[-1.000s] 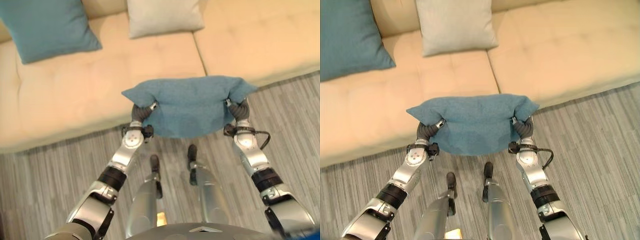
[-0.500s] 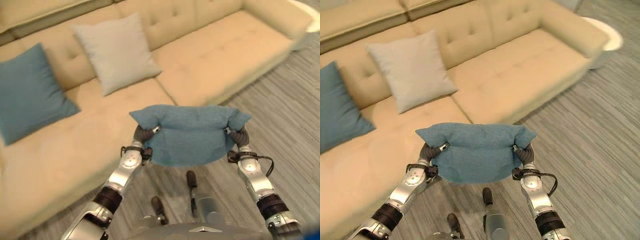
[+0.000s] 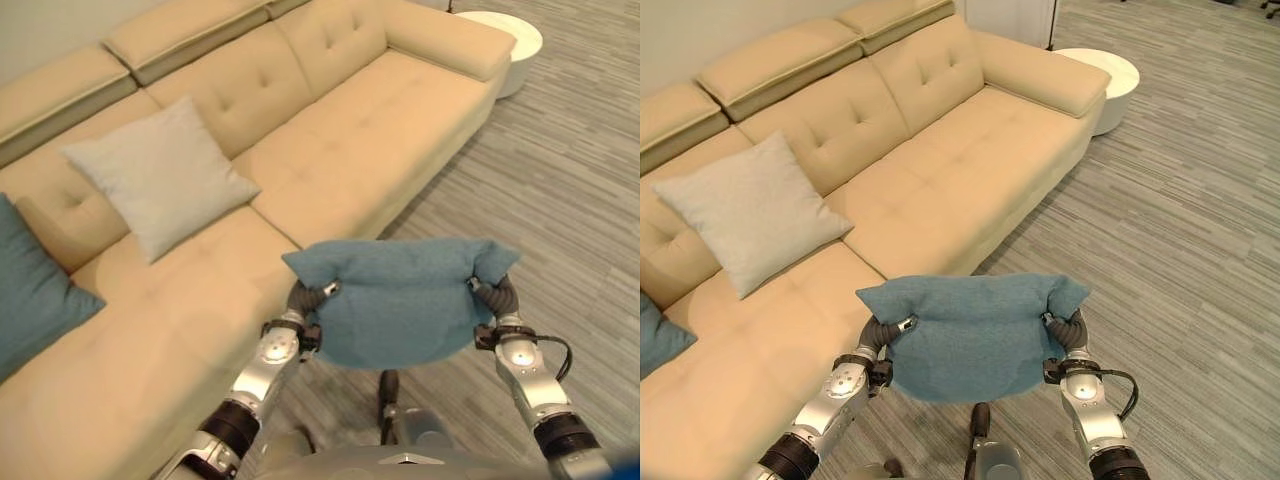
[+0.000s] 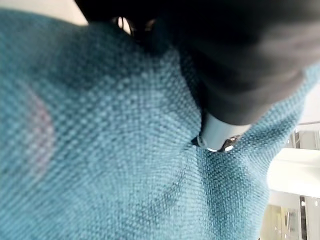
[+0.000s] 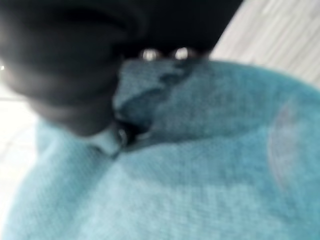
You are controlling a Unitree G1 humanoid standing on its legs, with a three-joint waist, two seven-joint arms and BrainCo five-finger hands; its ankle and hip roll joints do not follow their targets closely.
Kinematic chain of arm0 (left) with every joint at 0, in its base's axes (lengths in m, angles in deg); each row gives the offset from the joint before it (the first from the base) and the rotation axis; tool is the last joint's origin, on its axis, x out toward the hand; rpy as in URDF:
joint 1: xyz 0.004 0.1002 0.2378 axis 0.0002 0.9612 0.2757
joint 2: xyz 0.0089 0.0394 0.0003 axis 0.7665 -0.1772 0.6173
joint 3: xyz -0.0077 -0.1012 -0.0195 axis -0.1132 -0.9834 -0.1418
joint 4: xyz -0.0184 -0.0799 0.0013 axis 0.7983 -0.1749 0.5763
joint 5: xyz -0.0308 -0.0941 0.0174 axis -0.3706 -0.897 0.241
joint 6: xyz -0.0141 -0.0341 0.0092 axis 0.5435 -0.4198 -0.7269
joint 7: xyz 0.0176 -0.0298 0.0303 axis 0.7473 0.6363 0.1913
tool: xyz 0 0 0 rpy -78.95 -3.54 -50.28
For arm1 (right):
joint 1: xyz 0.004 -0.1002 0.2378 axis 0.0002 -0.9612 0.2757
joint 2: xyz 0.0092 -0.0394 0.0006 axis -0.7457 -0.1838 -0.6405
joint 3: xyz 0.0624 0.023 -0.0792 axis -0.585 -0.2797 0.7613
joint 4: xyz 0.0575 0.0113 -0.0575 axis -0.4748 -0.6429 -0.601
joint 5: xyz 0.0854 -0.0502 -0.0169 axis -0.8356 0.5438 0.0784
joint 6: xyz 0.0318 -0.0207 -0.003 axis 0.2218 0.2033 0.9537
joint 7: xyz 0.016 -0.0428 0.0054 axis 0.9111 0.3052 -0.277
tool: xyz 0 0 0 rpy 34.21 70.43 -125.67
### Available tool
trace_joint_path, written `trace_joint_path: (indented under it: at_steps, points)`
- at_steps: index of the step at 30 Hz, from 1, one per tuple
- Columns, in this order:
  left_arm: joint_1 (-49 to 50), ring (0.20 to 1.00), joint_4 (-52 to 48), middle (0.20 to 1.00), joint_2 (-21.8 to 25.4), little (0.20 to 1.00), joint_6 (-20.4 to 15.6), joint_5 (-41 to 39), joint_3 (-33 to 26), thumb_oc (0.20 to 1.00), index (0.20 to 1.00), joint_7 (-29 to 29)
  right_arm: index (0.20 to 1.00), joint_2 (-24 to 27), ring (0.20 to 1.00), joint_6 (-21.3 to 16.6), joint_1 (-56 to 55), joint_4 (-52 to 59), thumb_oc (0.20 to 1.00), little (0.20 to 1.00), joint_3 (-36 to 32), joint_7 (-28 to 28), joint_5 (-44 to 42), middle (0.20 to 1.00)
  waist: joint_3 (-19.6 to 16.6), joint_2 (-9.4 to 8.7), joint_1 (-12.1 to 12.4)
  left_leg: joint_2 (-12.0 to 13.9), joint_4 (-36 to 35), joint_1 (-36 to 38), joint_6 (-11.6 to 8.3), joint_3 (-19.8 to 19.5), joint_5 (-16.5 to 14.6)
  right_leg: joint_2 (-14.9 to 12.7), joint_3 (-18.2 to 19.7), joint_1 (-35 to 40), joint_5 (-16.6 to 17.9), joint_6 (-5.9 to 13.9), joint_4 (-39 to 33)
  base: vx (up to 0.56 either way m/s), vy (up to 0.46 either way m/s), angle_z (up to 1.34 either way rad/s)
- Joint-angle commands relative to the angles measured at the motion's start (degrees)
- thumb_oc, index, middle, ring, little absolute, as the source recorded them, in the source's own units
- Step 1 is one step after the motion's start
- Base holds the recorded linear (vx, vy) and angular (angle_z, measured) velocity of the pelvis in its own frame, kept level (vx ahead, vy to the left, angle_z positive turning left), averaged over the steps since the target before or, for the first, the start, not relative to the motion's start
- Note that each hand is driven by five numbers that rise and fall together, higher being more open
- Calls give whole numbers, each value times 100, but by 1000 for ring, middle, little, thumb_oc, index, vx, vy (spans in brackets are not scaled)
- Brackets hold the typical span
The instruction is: Pick up all the scattered cushions and arrange them neatly on the sofa.
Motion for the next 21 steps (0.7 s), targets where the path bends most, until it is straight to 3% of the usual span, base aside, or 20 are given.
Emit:
trace_joint_path:
  at_steps: [1,3,6,14,16,19,21]
  points:
    - [-401,200,-567,200,-17,200,-499,-107,-43,200,200,-79,200,11,200,-437,362,387,200,200,35,41,-102,200,-103,-176,284,-423,-339,-462,170,-389,449,73,624,390,-456,663,151,158,88,-106]
    - [-372,200,-562,200,-15,200,-499,-129,-101,200,200,-105,200,-14,200,-441,358,372,200,200,60,-29,-109,200,-176,-83,305,-397,-788,-182,212,-466,493,174,860,490,-547,661,155,205,153,-119]
    - [-372,200,-608,200,63,200,-471,-114,-150,200,200,-118,200,-102,200,-387,384,402,200,200,68,-62,-104,200,-229,-22,292,-437,-1034,141,311,-153,510,56,1081,467,-592,763,327,171,245,-83]
    - [-346,200,-737,200,311,200,-473,-61,-378,200,200,-97,200,-247,200,-340,590,474,200,200,173,-190,-43,200,-83,-11,441,-478,-816,413,596,485,187,-74,1290,-10,-672,1007,1402,50,137,-59]
    - [-312,200,-797,200,337,200,-510,-51,-496,200,200,-80,200,-263,200,-327,614,528,200,200,226,-272,15,200,-36,-29,494,-470,-809,560,627,720,61,-216,882,-249,-548,1083,1500,65,38,-56]
    - [-353,200,-808,200,339,200,-532,-57,-535,200,200,-67,200,-210,200,-303,643,519,200,200,249,-295,65,200,-20,-56,539,-442,-901,715,600,917,-2,-357,164,-476,-335,1028,1289,103,-47,-69]
    - [-401,200,-794,200,332,200,-532,-49,-540,200,200,-98,200,-193,200,-299,612,539,200,200,197,-308,60,200,-32,-71,529,-441,-886,704,586,883,-31,-396,50,-477,-358,1042,1246,89,-103,-29]
